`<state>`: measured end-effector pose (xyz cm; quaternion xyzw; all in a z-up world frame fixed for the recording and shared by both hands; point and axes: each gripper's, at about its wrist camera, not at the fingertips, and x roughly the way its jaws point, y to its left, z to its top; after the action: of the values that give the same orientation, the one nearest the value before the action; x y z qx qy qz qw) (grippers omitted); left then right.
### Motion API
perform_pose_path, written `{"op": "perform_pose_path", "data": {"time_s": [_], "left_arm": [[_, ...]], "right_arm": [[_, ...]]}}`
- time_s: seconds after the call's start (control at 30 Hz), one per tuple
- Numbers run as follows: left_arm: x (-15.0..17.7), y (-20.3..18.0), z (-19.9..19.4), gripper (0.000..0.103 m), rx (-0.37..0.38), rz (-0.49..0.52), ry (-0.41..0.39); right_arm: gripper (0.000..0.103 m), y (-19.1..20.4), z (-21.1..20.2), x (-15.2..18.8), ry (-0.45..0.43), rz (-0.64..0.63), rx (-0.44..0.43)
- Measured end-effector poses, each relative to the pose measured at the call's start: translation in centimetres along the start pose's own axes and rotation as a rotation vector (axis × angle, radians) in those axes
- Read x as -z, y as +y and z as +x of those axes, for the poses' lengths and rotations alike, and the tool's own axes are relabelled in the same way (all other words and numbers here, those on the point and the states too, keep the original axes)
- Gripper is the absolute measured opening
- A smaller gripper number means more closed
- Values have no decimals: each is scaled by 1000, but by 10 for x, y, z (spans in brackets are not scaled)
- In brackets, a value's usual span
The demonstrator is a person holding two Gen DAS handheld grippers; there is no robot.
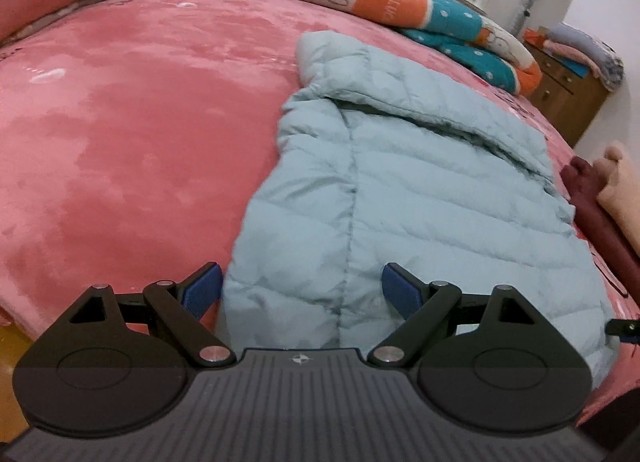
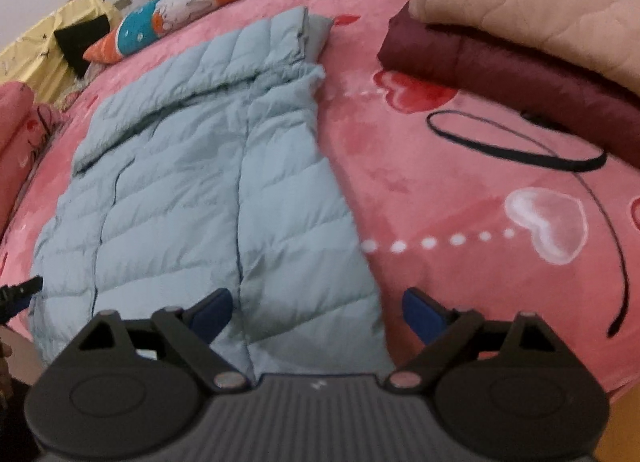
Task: Fold large clothes
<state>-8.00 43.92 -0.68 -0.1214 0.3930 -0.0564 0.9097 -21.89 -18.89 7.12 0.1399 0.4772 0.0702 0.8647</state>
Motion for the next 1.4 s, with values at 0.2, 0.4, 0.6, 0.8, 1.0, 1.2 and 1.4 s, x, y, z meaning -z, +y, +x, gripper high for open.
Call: {"op": "perform_pose_path", "data": {"time_s": [0.2,0.4,0.6,0.8,1.0,1.2,1.4], "left_arm": [[2,-4,-2,103,27,17,11],[5,-14,-1,103,94,49,37],[6,-17,-1,103,163,50,57],[5,-11,-9,103,119,32,9],[7,-1,-8,103,-2,4,14],[14,-11,0,100,64,56,88],[17,-23,-2,50,156,80,98]], "right_arm": [[93,-8,0,-2,-9,46,1],[95,7,5,0,38,-56,-20],[71,12,4,3,42,-98,-59],[43,9,1,3,23,-84,-118],[53,16,6,0,45,-100,-116],[56,23,9,1,54,-137,-117],[15,24,8,1,49,-148,-148]]}}
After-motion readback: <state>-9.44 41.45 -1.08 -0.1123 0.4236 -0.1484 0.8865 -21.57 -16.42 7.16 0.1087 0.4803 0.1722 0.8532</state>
